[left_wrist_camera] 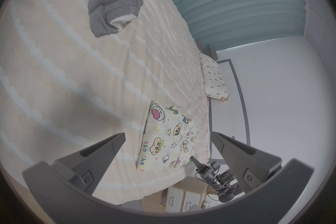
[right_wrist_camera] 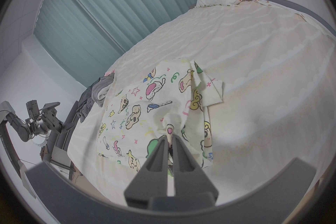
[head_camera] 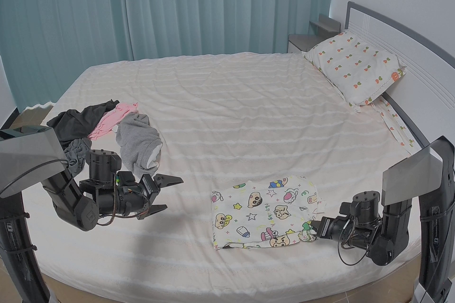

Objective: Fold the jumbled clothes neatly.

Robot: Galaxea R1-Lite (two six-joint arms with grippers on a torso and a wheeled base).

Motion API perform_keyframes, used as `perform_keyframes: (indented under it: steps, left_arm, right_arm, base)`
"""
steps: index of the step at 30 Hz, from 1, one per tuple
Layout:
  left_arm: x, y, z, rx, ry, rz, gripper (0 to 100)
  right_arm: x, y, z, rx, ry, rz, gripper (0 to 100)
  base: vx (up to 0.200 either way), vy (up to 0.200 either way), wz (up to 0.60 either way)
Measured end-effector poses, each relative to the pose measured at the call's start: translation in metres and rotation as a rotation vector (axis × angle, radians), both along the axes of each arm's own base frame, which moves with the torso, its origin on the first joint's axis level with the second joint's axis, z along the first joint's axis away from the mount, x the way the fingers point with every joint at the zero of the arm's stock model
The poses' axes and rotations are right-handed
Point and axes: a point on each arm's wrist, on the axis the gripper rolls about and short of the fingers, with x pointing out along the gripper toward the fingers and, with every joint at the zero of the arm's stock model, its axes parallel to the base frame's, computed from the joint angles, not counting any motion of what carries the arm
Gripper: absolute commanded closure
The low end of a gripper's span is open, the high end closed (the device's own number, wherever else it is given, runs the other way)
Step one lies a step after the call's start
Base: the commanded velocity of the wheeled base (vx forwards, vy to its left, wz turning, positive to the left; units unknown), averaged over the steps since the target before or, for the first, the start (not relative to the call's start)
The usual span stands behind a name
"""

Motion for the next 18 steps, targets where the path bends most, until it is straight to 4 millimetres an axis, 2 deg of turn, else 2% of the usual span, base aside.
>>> perform_keyframes:
  steps: [10,15,16,18]
  left_arm:
    - [0.001,-0.002,0.000,0.004,-0.024,0.005,0]
    - [0.001,-0.003,-0.002,0.006,-0.029,0.007,0]
    - [0.001,-0.003,-0.002,0.006,-0.029,0.007,0]
    - [0.001,-0.003,-0.003,0.006,-0.028,0.006,0]
  right_arm:
    - [-0.014,-0.006,0.010,-0.079,0.087,0.043,100]
    - [-0.013,-0.007,0.011,-0.087,0.076,0.055,100]
    - [-0.011,-0.007,0.011,-0.086,0.067,0.054,0]
    - [-0.009,-0.007,0.010,-0.086,0.058,0.052,0]
  base:
    - [0.000,0.000,0.00]
    - [0.000,0.000,0.00]
    - [0.000,0.000,0.00]
    - [0.000,0.000,0.00]
